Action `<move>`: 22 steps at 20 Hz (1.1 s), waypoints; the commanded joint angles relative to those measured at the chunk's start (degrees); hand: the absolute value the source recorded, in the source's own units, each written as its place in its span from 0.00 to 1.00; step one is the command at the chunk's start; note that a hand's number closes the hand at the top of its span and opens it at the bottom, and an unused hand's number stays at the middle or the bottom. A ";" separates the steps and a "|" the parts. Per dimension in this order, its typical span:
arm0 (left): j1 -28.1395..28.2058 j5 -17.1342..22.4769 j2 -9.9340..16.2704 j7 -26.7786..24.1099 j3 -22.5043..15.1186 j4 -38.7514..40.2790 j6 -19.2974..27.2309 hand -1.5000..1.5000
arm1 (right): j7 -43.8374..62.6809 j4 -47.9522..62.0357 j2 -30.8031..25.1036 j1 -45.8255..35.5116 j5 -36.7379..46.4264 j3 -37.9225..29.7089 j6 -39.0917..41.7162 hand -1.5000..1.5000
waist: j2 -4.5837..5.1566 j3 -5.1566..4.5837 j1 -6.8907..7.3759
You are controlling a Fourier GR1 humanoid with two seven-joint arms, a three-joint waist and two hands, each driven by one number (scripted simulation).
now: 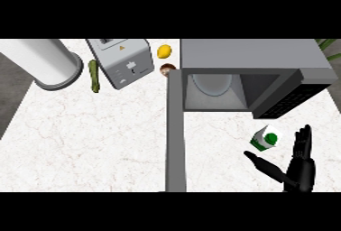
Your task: Pick up the milk, place it into the microwave and close the microwave
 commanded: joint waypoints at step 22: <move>-1.51 2.42 -1.48 3.23 3.87 0.03 -3.56 0.00 | -31.54 50.06 -7.39 -23.40 -3.63 -10.98 9.05 1.00 | 0.23 0.08 0.57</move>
